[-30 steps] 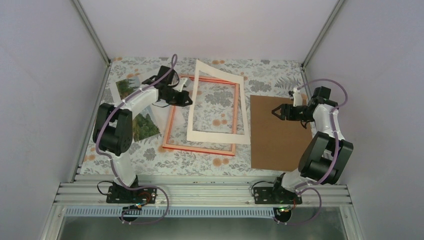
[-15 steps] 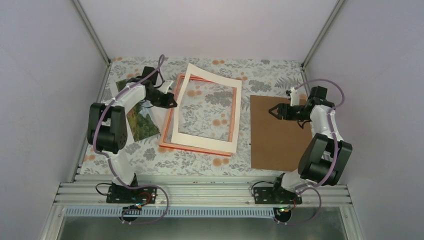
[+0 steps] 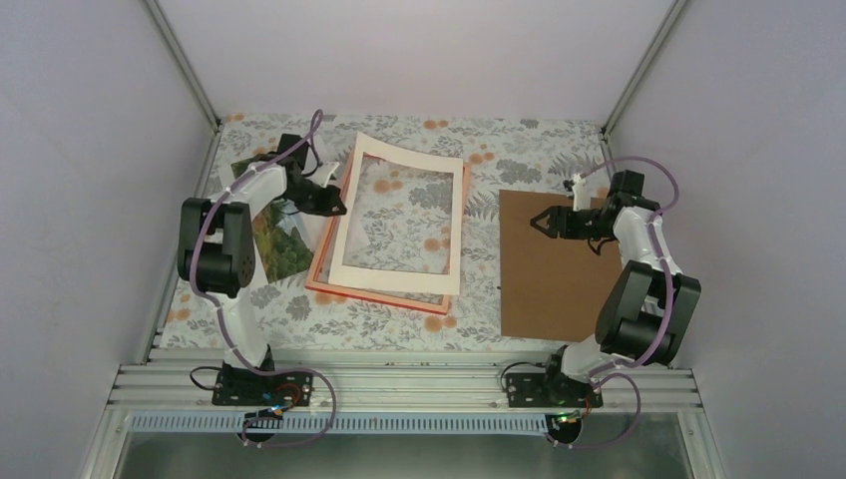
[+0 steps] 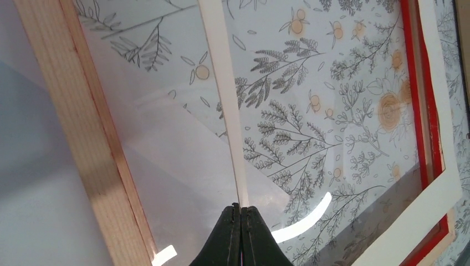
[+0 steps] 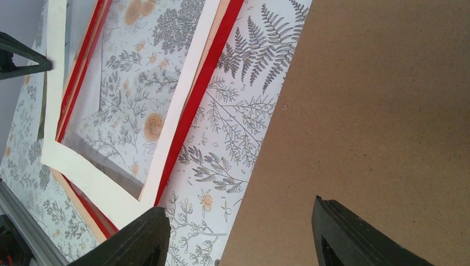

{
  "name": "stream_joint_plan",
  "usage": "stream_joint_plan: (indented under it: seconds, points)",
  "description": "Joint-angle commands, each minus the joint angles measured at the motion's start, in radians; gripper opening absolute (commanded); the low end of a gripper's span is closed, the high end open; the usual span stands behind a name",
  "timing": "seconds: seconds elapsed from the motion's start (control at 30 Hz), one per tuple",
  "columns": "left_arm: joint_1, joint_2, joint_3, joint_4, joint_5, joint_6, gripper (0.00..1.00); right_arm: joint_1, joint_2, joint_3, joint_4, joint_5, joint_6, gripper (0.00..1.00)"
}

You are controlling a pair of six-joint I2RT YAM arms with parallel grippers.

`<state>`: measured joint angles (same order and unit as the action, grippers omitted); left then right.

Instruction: Put the photo into the frame

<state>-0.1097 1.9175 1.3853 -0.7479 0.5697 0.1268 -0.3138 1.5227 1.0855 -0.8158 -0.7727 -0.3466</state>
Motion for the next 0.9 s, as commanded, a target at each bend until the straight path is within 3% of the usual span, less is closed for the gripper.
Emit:
stream_joint_plan:
  seconds: [0.0, 0.2, 0.47, 0.87]
  points:
    - [0.010, 0.049, 0.093, -0.055, -0.007, 0.077, 0.02, 0.013, 0.006, 0.025, 0.004, -0.004, -0.004, 0.64]
    - [0.024, 0.087, 0.171, -0.156, -0.091, 0.203, 0.02, 0.019, 0.002, 0.024, -0.003, 0.001, -0.012, 0.64]
    - [0.048, 0.106, 0.184, -0.164, -0.118, 0.239, 0.02, 0.028, -0.002, 0.013, 0.003, -0.003, -0.007, 0.64]
    - [0.041, 0.142, 0.199, -0.128, -0.015, 0.100, 0.02, 0.044, 0.004, 0.007, 0.017, 0.001, 0.003, 0.64]
